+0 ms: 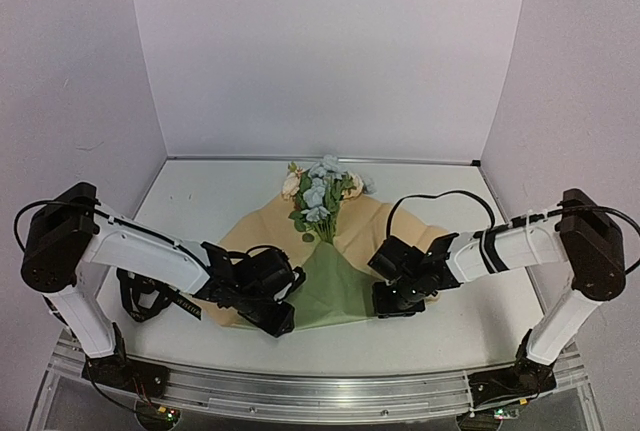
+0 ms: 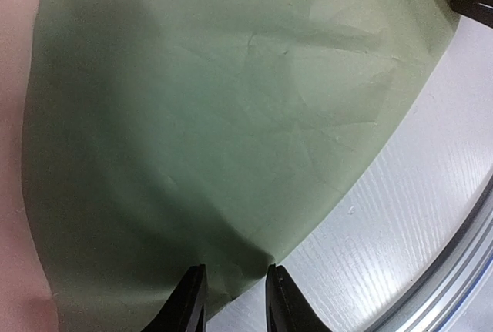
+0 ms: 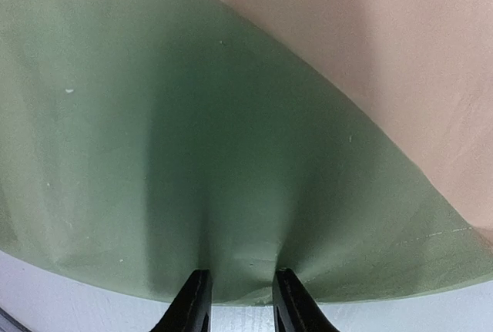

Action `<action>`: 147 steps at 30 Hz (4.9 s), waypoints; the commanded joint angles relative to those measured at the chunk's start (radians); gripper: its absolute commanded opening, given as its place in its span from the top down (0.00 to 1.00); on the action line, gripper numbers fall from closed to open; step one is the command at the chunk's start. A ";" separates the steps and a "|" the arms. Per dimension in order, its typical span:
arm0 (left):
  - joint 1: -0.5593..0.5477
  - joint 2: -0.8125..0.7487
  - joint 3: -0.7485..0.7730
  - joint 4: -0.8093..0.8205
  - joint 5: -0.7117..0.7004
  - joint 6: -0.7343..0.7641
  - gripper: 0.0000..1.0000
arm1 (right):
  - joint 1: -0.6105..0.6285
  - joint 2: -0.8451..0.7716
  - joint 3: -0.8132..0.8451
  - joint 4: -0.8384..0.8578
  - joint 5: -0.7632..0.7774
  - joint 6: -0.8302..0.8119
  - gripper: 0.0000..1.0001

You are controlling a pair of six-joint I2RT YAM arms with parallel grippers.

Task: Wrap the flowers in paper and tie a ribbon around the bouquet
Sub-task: Press the fold line of the 1/4-folded wrapping paper, then pick up the one-fourth-folded wrapping paper from the center of the board.

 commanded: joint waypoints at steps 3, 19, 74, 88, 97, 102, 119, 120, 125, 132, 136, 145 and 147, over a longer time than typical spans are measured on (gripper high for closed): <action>0.005 -0.080 -0.092 -0.028 -0.037 -0.075 0.72 | -0.010 0.012 -0.028 0.010 0.021 0.050 0.72; 0.011 -0.276 -0.217 -0.305 -0.168 -0.245 0.74 | -0.019 -0.022 -0.061 0.010 0.026 0.085 0.72; -0.073 0.364 0.625 -0.113 0.073 0.450 0.75 | -0.279 -0.429 -0.416 0.094 -0.104 0.183 0.32; -0.079 0.456 0.634 -0.088 -0.003 0.485 0.79 | -0.288 -0.398 -0.436 0.167 -0.104 0.239 0.39; -0.080 0.451 0.611 -0.070 0.018 0.484 0.80 | -0.288 -0.405 -0.436 0.183 -0.070 0.251 0.43; -0.079 0.452 0.607 -0.069 0.024 0.484 0.80 | -0.289 -0.391 -0.423 0.197 -0.033 0.276 0.50; -0.080 0.441 0.589 -0.061 0.042 0.483 0.80 | -0.288 -0.410 -0.454 0.318 0.034 0.273 0.86; -0.079 0.440 0.587 -0.060 0.042 0.483 0.80 | -0.289 -0.412 -0.452 0.319 0.029 0.271 0.90; -0.079 0.432 0.586 -0.056 0.048 0.478 0.79 | -0.288 -0.430 -0.457 0.321 0.016 0.263 1.00; -0.080 0.407 0.614 -0.049 0.068 0.471 0.78 | -0.270 -0.537 -0.515 0.294 0.045 0.244 1.00; -0.082 0.402 0.640 -0.043 0.092 0.468 0.77 | -0.252 -0.623 -0.529 0.216 0.070 0.216 1.00; -0.095 0.424 0.687 -0.031 0.115 0.467 0.77 | -0.220 -0.755 -0.529 0.085 0.122 0.153 1.00; -0.094 0.427 0.690 -0.026 0.115 0.465 0.77 | -0.206 -0.786 -0.528 0.057 0.147 0.132 1.00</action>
